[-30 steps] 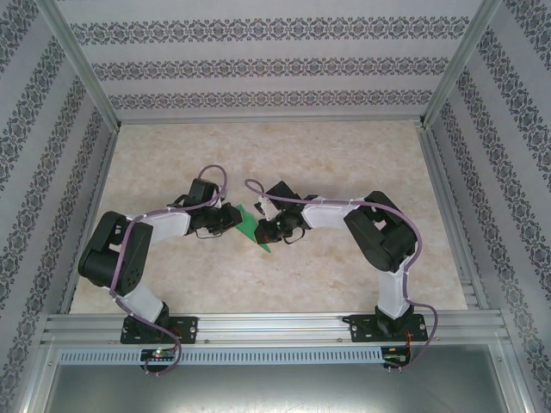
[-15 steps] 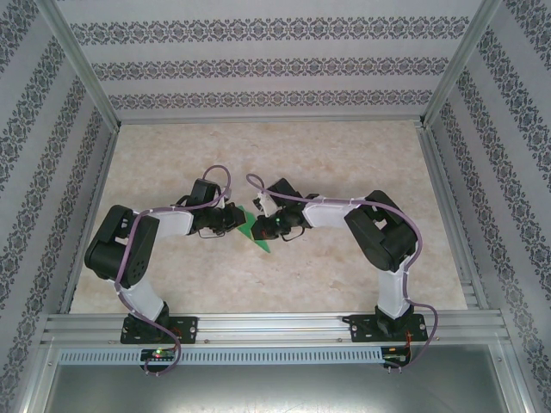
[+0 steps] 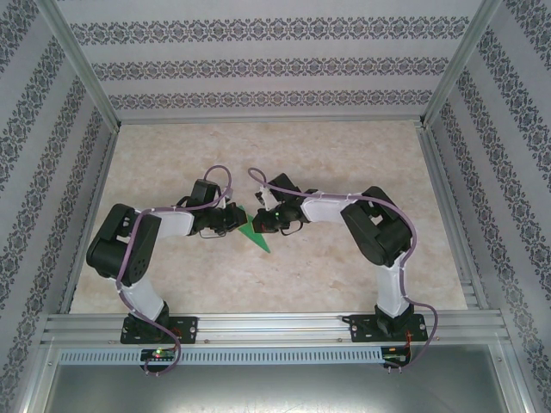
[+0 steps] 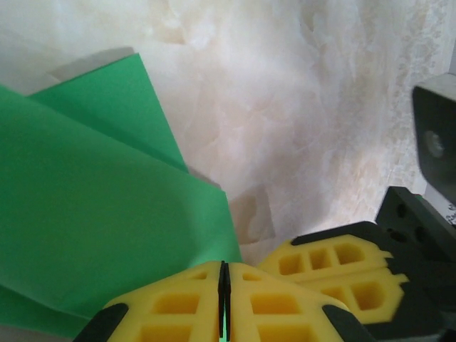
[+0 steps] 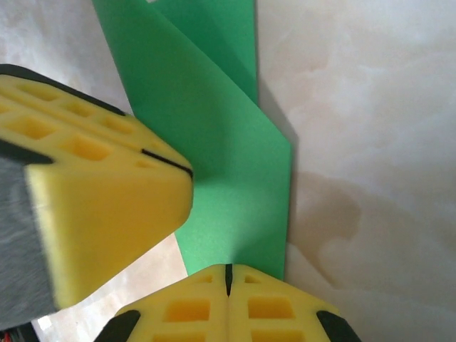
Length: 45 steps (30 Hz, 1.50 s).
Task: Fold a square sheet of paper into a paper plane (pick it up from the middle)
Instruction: Fold the wing for the fifth time at the center of the table.
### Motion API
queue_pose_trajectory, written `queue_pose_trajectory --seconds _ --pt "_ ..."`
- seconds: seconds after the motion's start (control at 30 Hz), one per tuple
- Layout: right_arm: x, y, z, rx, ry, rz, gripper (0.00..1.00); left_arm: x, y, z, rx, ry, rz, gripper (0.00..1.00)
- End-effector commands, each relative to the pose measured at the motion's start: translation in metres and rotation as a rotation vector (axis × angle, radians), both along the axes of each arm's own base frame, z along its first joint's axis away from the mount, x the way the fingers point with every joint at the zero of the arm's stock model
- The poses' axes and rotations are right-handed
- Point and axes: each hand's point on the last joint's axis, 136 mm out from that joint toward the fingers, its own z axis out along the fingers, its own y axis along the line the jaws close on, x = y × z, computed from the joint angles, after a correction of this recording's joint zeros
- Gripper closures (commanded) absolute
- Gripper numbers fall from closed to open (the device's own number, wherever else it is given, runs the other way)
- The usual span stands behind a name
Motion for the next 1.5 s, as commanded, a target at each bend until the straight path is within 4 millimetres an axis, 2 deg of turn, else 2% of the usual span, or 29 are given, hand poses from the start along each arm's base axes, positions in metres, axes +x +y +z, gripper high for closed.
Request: queue_pose_trajectory --seconds 0.0,0.23,0.5,0.73,0.97,1.13,1.3,1.4,1.47 --pt "-0.01 0.003 -0.007 -0.016 0.027 0.051 1.0 0.0 -0.002 -0.004 -0.03 0.007 -0.006 0.87" --pt "-0.015 -0.004 -0.017 -0.061 0.042 0.064 0.99 -0.006 0.007 -0.024 0.022 0.063 0.029 0.89" --pt "-0.019 -0.027 -0.034 -0.186 0.057 0.04 0.99 -0.012 0.045 -0.049 0.192 0.131 0.169 0.91" --pt "-0.035 -0.046 -0.054 -0.266 0.088 0.061 1.0 0.005 0.072 -0.049 0.215 0.117 0.237 0.91" --pt "-0.044 -0.054 -0.062 -0.281 0.107 0.076 1.0 0.021 0.113 -0.054 0.197 0.114 0.33 0.91" --pt "-0.044 -0.051 -0.059 -0.265 0.105 0.077 0.99 0.034 0.135 -0.048 0.183 0.096 0.363 0.91" --pt "-0.042 -0.044 -0.054 -0.248 0.097 0.072 0.99 0.044 0.144 -0.027 0.207 0.039 0.35 0.91" --pt "-0.037 -0.033 -0.043 -0.21 0.081 0.063 0.95 0.047 0.145 -0.008 0.218 -0.003 0.338 0.89" --pt "-0.03 -0.021 -0.025 -0.162 0.049 0.053 0.91 0.046 0.145 0.005 0.221 -0.024 0.336 0.87"
